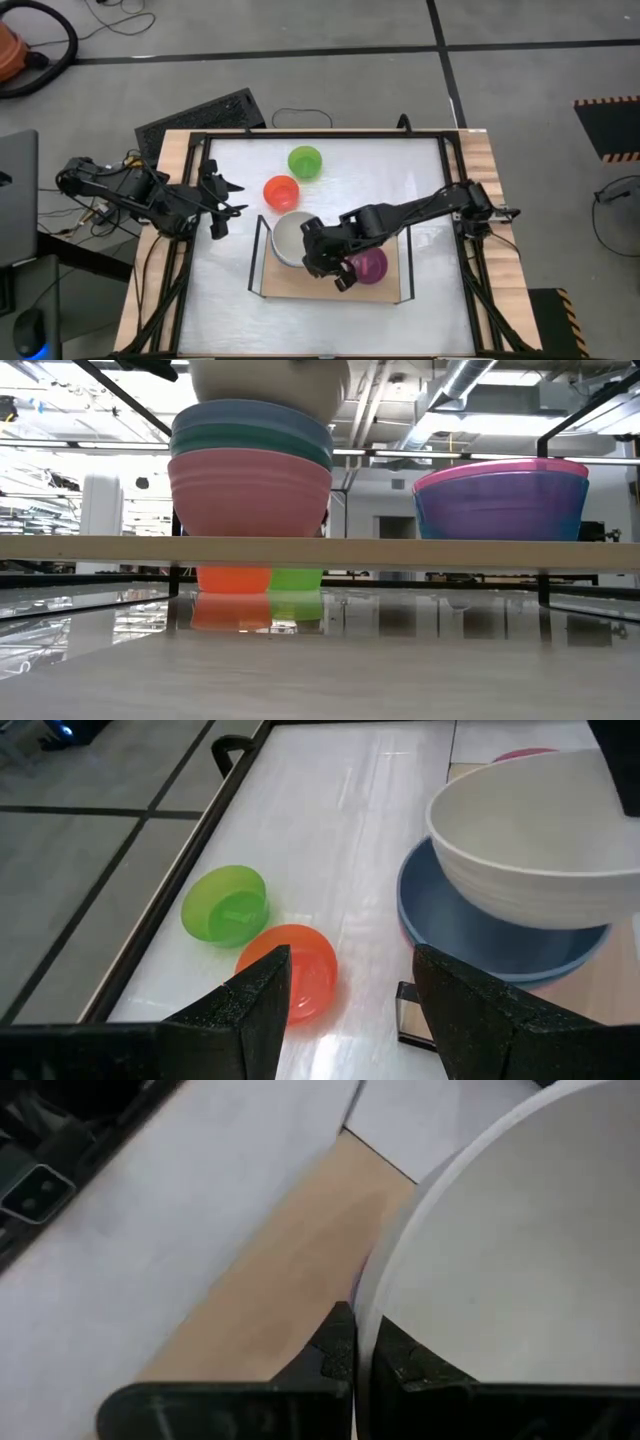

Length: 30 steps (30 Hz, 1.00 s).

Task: Place and stack bowls onto a shelf
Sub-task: Stack the big white bowl on top of the big light blue bowl on the shelf

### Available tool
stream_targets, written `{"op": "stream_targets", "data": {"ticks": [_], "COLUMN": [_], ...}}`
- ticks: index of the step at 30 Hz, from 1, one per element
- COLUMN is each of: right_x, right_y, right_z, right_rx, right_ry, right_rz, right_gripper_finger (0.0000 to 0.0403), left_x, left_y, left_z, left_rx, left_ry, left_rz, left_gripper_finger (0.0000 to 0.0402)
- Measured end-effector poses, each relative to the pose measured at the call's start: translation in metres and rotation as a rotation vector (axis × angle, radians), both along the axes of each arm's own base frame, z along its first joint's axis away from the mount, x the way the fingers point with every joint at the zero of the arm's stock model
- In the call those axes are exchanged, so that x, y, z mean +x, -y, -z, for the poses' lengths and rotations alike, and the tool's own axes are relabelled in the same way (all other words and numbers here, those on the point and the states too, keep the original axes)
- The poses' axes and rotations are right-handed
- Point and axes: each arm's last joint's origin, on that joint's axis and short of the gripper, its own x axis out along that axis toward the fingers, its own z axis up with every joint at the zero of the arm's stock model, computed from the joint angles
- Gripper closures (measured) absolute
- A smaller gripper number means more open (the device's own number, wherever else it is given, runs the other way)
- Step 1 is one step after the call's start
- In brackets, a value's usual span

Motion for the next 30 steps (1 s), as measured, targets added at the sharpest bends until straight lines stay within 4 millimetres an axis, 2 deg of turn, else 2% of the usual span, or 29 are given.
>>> {"op": "stream_targets", "data": {"ticks": [9, 19, 24, 30], "right_x": [0.003, 0.004, 0.005, 0.008], "right_y": [0.006, 0.01, 0.011, 0.013], "right_z": [0.003, 0.003, 0.002, 0.0], "right_rx": [0.021, 0.042, 0.048, 0.062], "right_ry": [-0.017, -0.021, -0.015, 0.016], "right_rz": [0.016, 0.053, 0.061, 0.073], "right_gripper_finger": [0.0377, 0.0332, 0.0294, 0.0225], "left_x": [0.0, 0.0, 0.0, 0.0], "left_y": [0.0, 0.0, 0.0, 0.0], "left_z": [0.0, 0.0, 0.0, 0.0], "left_rx": [0.0, 0.0, -0.001, 0.0], "left_ry": [0.0, 0.0, 0.0, 0.0], "left_rz": [0.001, 0.002, 0.002, 0.002], "left_gripper_finger": [0.0205, 0.0205, 0.0205, 0.0205]}}
